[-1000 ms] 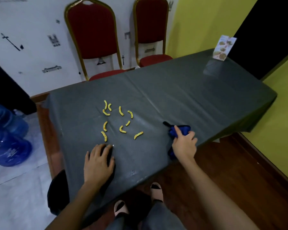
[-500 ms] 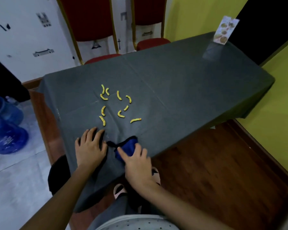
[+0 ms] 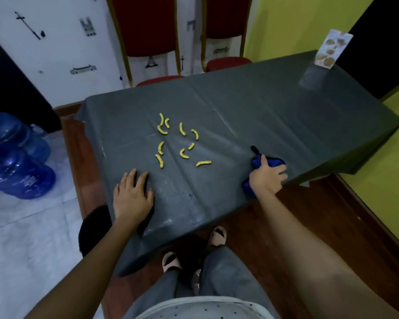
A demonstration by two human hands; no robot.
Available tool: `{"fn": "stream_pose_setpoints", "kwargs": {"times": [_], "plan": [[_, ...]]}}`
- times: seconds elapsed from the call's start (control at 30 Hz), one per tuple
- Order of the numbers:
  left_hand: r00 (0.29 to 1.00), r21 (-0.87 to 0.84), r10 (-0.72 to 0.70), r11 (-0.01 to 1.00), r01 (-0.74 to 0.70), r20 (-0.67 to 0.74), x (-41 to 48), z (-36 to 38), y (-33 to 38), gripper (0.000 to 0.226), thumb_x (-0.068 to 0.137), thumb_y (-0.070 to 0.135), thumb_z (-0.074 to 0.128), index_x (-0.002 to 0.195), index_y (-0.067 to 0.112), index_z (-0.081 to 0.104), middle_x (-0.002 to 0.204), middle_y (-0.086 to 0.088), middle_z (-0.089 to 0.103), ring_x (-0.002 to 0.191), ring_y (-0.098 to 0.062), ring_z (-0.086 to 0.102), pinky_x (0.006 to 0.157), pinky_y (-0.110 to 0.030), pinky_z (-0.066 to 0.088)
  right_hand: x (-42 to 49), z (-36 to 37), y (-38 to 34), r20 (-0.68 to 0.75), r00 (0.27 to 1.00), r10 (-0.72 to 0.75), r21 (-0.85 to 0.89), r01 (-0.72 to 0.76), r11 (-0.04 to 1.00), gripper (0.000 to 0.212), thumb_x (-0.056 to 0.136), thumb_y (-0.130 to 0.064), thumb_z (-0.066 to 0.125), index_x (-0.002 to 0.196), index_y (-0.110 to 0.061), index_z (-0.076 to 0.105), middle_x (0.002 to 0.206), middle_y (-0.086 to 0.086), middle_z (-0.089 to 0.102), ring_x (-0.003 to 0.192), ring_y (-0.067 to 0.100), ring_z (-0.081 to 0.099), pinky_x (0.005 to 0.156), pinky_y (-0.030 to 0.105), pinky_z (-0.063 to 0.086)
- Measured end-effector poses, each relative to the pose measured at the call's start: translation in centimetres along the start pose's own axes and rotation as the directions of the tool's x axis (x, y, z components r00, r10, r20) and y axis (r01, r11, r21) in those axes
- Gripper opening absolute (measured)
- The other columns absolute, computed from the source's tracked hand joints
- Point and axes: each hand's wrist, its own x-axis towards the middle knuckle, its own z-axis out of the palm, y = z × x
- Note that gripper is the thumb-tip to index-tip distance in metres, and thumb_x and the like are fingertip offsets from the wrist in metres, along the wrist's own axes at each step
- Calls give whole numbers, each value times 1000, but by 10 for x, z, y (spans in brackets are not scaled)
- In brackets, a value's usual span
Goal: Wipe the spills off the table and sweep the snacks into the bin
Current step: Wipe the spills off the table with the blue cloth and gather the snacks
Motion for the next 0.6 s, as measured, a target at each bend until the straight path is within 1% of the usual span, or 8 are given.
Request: {"fn": "stream_pose_setpoints", "kwargs": {"times": [0.1, 0.17, 0.27, 0.37, 0.43, 0.5, 0.57, 0.6], "plan": [[1000, 16, 15, 1000, -15, 27, -6, 0, -8, 55, 76, 38, 43, 126, 19, 56, 136, -14, 49, 127, -36, 42, 101, -50, 36, -20, 22, -29, 1, 1000, -23, 4, 23, 1000, 63, 92, -30, 53, 147, -39, 23, 147, 23, 12, 119, 41, 31, 90, 50, 43], [1000, 12, 19, 1000, -20, 20, -6, -1, -10, 55, 75, 40, 42, 123, 18, 58, 133, -14, 52, 123, -37, 45, 99, -50, 40, -32, 31, -57, -1, 997, -78, 30, 78, 997, 60, 93, -28, 51, 146, -38, 25, 146, 22, 13, 117, 40, 31, 87, 49, 45], [1000, 0, 2, 1000, -2, 30, -6, -2, -11, 56, 73, 40, 43, 123, 18, 58, 133, -15, 52, 123, -37, 46, 100, -49, 41, -59, 41, -108, 21, 978, -209, 42, 208, 977, 55, 96, -21, 46, 145, -38, 29, 144, 21, 19, 112, 38, 35, 83, 46, 48], [998, 5, -7, 1000, 6, 64, -9, -5, -12, 58, 73, 38, 47, 127, 19, 56, 138, -14, 48, 127, -37, 42, 103, -49, 37, -90, 55, -152, 59, 933, -354, 50, 351, 935, 48, 98, -28, 43, 144, -39, 32, 141, 19, 23, 111, 35, 36, 83, 44, 48], [997, 15, -5, 1000, 4, 72, -5, -8, -12, 55, 77, 37, 51, 129, 21, 54, 140, -12, 46, 129, -35, 41, 102, -48, 38, -99, 57, -174, 91, 895, -438, 67, 433, 899, 50, 98, -25, 44, 144, -39, 32, 139, 17, 24, 110, 36, 36, 84, 44, 49], [998, 38, -5, 999, 2, 62, 1, -10, -12, 49, 81, 35, 56, 128, 22, 54, 137, -10, 49, 124, -33, 45, 98, -47, 41, -96, 53, -180, 133, 861, -491, 87, 483, 871, 54, 96, -21, 47, 145, -39, 31, 137, 16, 25, 110, 36, 36, 86, 42, 50], [1000, 53, 9, 999, -10, 16, 4, -12, -13, 46, 81, 39, 46, 120, 20, 59, 126, -10, 56, 112, -33, 53, 92, -45, 43, -82, 45, -169, 146, 858, -492, 125, 477, 870, 54, 95, -23, 49, 144, -39, 32, 135, 15, 26, 112, 36, 37, 88, 42, 48], [1000, 55, 11, 998, -11, -5, 6, -13, -15, 49, 79, 41, 39, 117, 19, 61, 122, -10, 58, 108, -33, 55, 90, -44, 43, -71, 39, -160, 122, 866, -484, 132, 469, 873, 54, 95, -24, 50, 144, -39, 33, 134, 15, 27, 113, 36, 37, 88, 44, 47]]}}
